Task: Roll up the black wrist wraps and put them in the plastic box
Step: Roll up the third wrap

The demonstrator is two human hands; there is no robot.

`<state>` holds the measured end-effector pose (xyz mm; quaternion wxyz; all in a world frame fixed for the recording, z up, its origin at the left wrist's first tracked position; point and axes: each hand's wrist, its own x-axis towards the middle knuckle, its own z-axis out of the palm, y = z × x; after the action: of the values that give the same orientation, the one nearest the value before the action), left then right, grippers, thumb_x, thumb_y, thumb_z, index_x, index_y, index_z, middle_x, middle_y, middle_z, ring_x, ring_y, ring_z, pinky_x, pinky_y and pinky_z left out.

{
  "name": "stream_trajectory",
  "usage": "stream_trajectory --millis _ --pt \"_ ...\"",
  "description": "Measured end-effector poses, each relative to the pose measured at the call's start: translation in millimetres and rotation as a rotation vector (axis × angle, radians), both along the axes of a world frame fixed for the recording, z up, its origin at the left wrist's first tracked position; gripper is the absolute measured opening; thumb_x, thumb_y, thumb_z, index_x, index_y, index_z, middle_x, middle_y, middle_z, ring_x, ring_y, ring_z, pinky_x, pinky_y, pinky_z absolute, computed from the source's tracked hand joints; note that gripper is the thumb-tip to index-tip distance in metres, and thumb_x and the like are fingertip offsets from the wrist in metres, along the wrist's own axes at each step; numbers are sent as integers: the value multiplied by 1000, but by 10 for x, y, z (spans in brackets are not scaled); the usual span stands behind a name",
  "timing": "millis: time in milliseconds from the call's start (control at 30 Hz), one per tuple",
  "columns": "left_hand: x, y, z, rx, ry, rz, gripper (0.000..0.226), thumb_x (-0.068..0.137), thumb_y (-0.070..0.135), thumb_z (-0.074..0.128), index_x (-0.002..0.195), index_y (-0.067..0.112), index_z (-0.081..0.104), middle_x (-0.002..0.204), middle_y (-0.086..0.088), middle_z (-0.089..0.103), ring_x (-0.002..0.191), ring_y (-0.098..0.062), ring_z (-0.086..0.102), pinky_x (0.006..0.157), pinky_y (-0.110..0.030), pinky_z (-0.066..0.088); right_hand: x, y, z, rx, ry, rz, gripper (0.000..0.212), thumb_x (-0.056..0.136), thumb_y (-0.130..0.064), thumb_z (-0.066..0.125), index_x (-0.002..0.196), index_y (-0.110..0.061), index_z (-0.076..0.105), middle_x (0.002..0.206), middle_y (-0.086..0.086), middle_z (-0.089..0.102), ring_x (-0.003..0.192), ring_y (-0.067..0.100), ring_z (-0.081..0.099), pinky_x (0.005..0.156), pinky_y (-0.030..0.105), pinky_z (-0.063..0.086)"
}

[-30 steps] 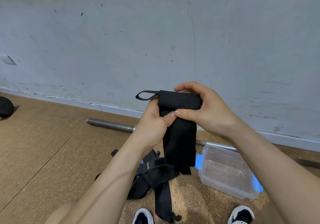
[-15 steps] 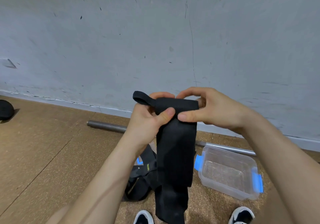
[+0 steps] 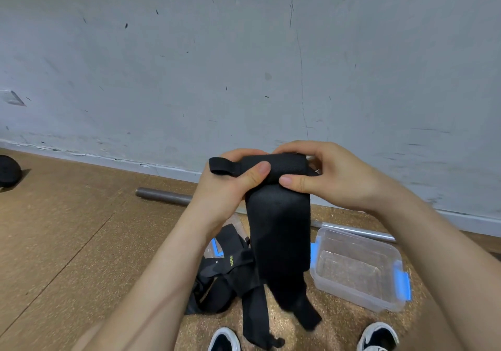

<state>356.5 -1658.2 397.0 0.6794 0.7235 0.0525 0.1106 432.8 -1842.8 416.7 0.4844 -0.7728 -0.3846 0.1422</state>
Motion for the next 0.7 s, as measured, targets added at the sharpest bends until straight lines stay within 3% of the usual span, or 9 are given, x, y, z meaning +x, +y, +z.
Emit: stream_trajectory --millis 100,167,233,367,467,533,600,633,700 --pt "-14 -41 8 -29 -87 -25 25 72 17 74 98 19 74 93 -2 75 89 -18 71 77 -31 58 -8 -18 35 27 268 -7 35 83 -34 70 111 -13 67 54 -13 54 46 4 48 44 14 36" --pt "-22 -67 0 0 -122 -45 28 70 12 74 97 19 74 89 2 74 85 -12 69 75 -26 57 18 -40 37 -2 404 31 56 75 -51 63 113 -10 68 51 -11 39 43 6 27 40 18 19" --pt "-25 -76 -9 22 -145 -57 30 69 10 75 96 23 75 89 4 73 85 -10 68 74 -24 56 44 -51 31 2 450 44 58 71 -50 66 112 -11 71 57 -4 36 46 8 22 42 20 15" --pt "-22 -23 -21 56 -166 -68 34 71 10 75 100 28 74 97 1 71 91 -13 68 77 -25 55 25 -12 20 41 412 7 44 69 -35 76 106 -13 75 71 11 43 49 8 28 43 18 19" --pt "-22 70 1 -7 -80 -212 52 74 17 81 124 20 64 115 -8 67 102 -19 67 85 -29 53 19 -9 15 77 362 -54 32 75 -15 79 107 -15 72 73 0 63 57 5 53 47 13 36" --pt "-39 207 23 -150 -19 -396 81 70 33 88 139 15 50 125 -12 63 111 -25 64 92 -32 51 24 -25 19 93 302 -90 35 75 -3 80 106 -15 71 83 1 70 72 8 66 61 13 50" --pt "-69 281 81 -197 39 -475 94 67 55 84 143 15 45 133 -12 61 118 -27 61 99 -35 50 7 -27 22 67 218 -120 40 72 1 83 104 -20 72 90 8 71 78 17 69 68 19 55" --pt "-83 276 108 -134 66 -439 90 67 59 82 141 18 49 132 -8 63 116 -25 63 98 -32 51 -7 -13 21 49 174 -127 41 71 0 84 103 -22 72 93 11 71 80 22 69 70 24 58" --pt "-85 191 127 124 76 -290 54 79 40 80 127 24 60 116 2 72 99 -10 69 80 -18 54 -39 30 12 4 104 -138 43 69 -3 86 101 -27 71 94 12 70 84 26 69 78 34 58"
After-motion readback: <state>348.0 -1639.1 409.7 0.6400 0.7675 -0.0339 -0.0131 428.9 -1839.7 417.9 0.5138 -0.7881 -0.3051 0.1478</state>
